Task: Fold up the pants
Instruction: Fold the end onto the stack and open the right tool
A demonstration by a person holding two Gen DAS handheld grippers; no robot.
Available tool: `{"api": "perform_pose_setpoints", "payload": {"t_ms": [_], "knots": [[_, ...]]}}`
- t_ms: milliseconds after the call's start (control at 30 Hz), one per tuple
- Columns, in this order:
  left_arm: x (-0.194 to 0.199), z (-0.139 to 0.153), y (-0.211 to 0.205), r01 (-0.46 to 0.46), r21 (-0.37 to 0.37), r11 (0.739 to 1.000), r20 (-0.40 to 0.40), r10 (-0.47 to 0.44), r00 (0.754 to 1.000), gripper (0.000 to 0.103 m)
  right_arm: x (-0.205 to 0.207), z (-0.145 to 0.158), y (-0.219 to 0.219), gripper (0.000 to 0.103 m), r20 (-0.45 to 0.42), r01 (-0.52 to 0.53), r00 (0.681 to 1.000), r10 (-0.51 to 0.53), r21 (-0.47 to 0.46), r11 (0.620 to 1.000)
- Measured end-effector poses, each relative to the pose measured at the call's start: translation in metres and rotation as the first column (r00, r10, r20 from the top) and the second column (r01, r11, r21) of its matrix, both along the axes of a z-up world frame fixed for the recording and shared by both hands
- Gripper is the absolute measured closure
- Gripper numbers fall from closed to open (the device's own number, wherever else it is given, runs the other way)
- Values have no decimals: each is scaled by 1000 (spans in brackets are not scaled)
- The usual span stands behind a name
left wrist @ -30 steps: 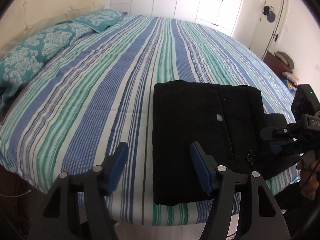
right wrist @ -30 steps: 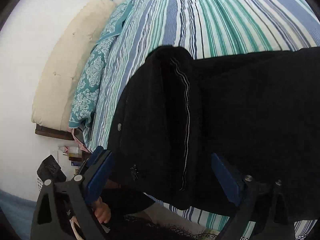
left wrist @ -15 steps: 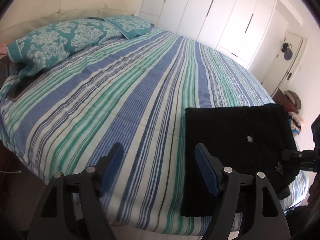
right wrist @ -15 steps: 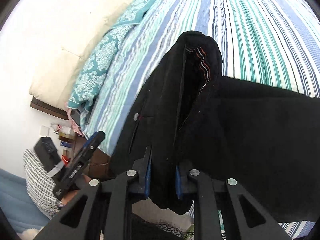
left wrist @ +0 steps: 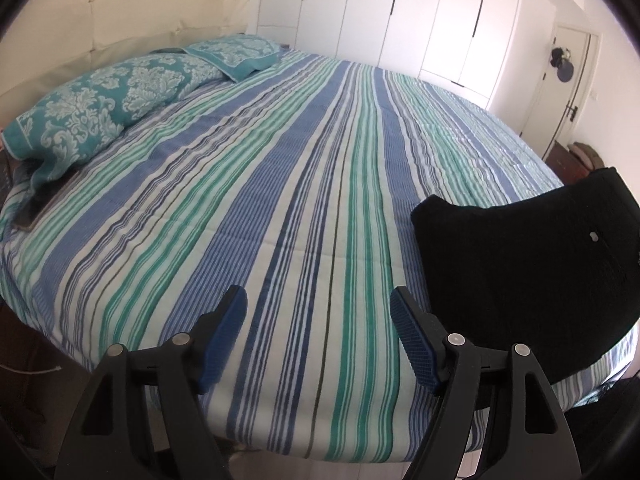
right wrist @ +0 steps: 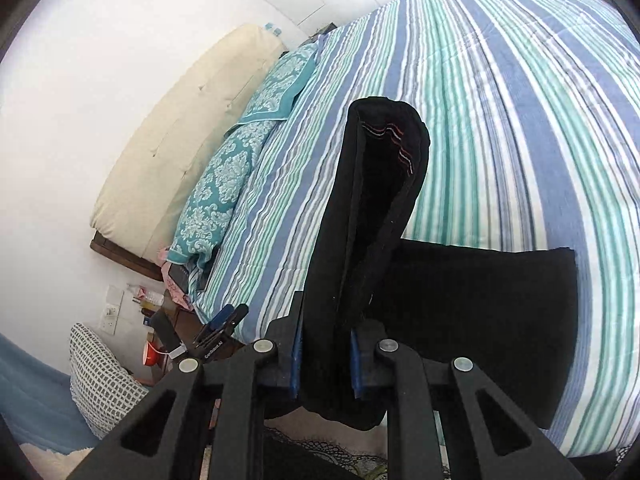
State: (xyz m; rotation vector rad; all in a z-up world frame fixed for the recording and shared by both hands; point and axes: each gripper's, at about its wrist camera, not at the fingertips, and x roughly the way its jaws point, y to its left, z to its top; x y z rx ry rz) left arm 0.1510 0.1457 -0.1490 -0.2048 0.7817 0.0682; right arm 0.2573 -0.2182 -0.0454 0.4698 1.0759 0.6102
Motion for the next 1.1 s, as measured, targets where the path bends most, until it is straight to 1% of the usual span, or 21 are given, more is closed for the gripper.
{"api": "perform_pose_setpoints", "payload": {"t_ms": [133,300,333,467,500,533,567,600,633,667,700,733,800,900,967,1033,1100], "knots": [[1,-2,-8,25,26,999,-9,-25,1000,27,-2,-24,-40,85,-49,51,997,-54,-60,997],[3,-4,-18,54,42,998,-20,-53,998,27,-5,-57,-78,85,-96,118,988,-125,-70,991],[4,-5,-20,62,48,997,-24,-61,998,27,-5,-65,-80,85,-102,119,987,-126,-77,990],[4,-6,-35,101,93,990,-36,-98,995,27,-5,-104,-91,83,-120,98,986,-119,-167,981],[4,-5,-38,110,101,989,-35,-106,994,27,-6,-111,-92,75,-121,104,984,-128,-184,977],[3,-4,-42,118,102,988,-32,-115,993,26,-9,-118,-96,61,-121,122,982,-147,-192,974],[3,-2,-45,126,100,987,-26,-124,992,25,-12,-119,-103,53,-116,145,979,-168,-181,973],[2,1,-49,133,96,986,-17,-132,991,24,-16,-119,-108,38,-110,169,976,-190,-175,970],[2,4,-54,143,94,985,-5,-143,990,24,-20,-116,-113,31,-97,189,973,-211,-198,962],[1,7,-62,161,99,982,9,-163,987,23,-24,-108,-117,31,-64,197,974,-218,-239,951],[2,10,-72,182,108,977,22,-186,982,21,-29,-97,-116,31,-14,190,979,-203,-287,939],[3,12,-83,209,119,971,31,-214,976,19,-35,-83,-112,31,45,179,984,-174,-333,926],[9,10,-111,273,137,952,23,-279,960,19,-46,-59,-96,31,157,137,984,-80,-394,909],[16,0,-148,341,174,924,-27,-342,939,19,-57,-37,-60,31,275,73,960,54,-433,899],[21,-14,-166,360,232,904,-105,-345,933,19,-58,-40,-39,31,304,53,948,93,-439,897],[24,-27,-176,371,267,889,-177,-333,926,19,-58,-59,-27,31,280,49,955,93,-461,886],[25,-31,-177,369,266,891,-204,-322,925,18,-63,-86,-26,32,233,36,968,97,-505,862]]}}
